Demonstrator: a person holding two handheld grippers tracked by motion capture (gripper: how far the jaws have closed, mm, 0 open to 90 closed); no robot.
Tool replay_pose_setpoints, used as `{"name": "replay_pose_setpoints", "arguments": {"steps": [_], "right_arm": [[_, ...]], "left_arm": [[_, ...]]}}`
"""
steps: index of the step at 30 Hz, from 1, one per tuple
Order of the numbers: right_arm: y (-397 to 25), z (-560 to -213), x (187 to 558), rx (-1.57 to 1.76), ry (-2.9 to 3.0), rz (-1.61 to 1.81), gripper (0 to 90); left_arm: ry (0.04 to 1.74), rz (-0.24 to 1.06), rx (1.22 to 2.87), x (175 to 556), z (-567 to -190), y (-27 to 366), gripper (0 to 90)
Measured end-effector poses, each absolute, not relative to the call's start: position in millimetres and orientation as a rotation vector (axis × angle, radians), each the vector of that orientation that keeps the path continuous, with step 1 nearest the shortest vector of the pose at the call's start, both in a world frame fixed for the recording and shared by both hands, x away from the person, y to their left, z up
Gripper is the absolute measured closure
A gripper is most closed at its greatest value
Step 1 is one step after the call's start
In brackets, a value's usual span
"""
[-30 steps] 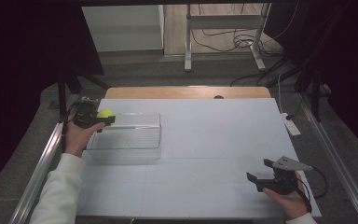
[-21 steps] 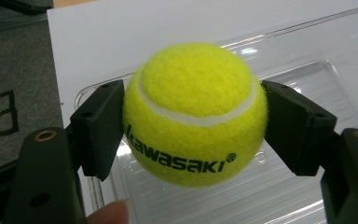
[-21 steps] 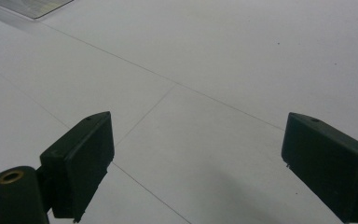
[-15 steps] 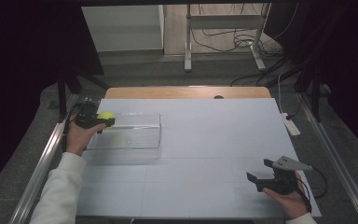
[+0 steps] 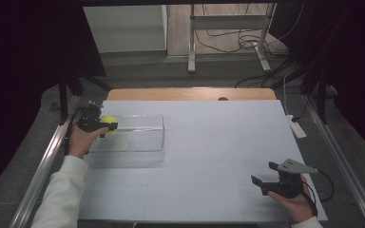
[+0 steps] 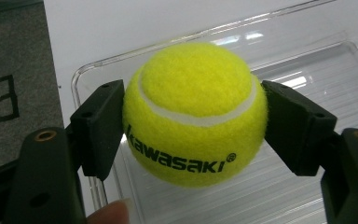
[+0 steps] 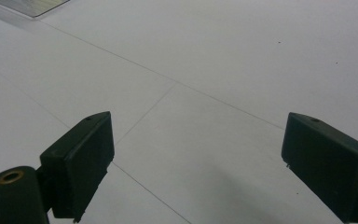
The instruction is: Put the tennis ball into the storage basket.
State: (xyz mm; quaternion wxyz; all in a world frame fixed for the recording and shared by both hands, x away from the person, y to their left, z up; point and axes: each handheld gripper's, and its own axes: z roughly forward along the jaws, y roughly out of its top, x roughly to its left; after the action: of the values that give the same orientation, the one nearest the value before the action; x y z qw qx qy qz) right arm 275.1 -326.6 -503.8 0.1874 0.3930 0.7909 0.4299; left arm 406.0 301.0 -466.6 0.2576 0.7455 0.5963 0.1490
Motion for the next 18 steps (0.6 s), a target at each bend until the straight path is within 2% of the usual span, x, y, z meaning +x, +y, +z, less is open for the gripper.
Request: {"name": "replay_pose_setpoints", "arguments": {"steps": [18], "right_arm": [[-327.2, -503.8, 275.2, 1.107, 2.223, 1.216, 9.3]], "left_arm": [[1.642, 0.394, 2.036, 411.2, -476.3, 300.9, 25.7]]}}
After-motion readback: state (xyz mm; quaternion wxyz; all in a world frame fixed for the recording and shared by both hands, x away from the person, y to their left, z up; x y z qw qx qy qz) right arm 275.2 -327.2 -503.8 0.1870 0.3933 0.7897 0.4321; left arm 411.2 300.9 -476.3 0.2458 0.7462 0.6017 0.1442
